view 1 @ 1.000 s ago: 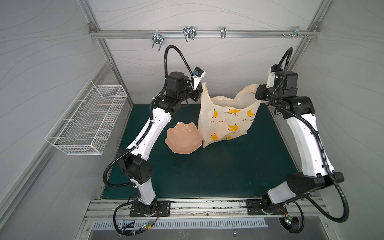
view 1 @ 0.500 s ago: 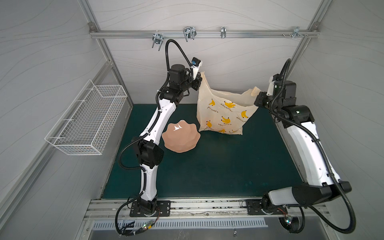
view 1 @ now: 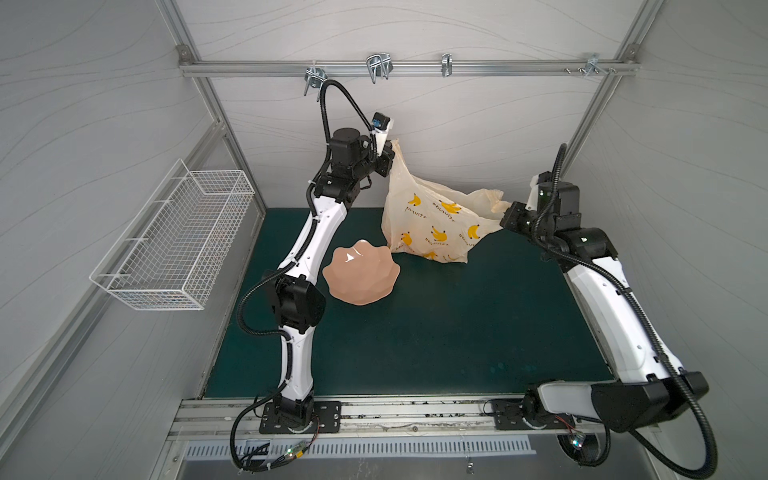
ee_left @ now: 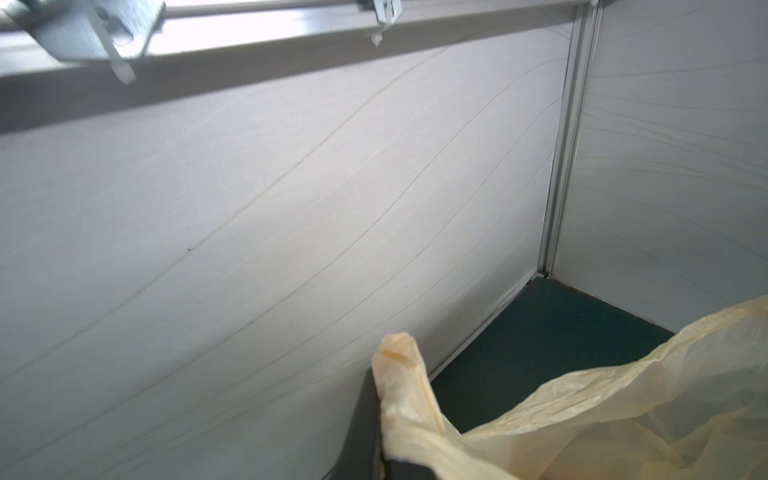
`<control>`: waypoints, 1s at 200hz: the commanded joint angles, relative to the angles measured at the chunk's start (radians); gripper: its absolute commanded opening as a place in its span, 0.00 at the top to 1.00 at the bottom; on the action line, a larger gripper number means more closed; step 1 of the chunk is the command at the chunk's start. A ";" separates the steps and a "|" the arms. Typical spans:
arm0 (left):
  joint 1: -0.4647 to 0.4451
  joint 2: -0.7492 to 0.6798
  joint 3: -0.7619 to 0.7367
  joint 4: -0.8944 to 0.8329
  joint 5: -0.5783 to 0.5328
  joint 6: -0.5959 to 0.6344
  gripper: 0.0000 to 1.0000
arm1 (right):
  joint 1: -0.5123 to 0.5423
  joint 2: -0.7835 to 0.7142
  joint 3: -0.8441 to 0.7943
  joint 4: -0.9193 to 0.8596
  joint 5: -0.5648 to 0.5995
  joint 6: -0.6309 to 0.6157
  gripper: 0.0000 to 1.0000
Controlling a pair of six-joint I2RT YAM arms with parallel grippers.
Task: Place the fruits into the plastic bag
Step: 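Lower the bag onto the table with both grippers and release it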
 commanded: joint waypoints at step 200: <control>0.005 -0.400 -0.560 0.442 0.091 -0.169 0.30 | 0.058 -0.055 -0.036 0.011 -0.017 0.004 0.41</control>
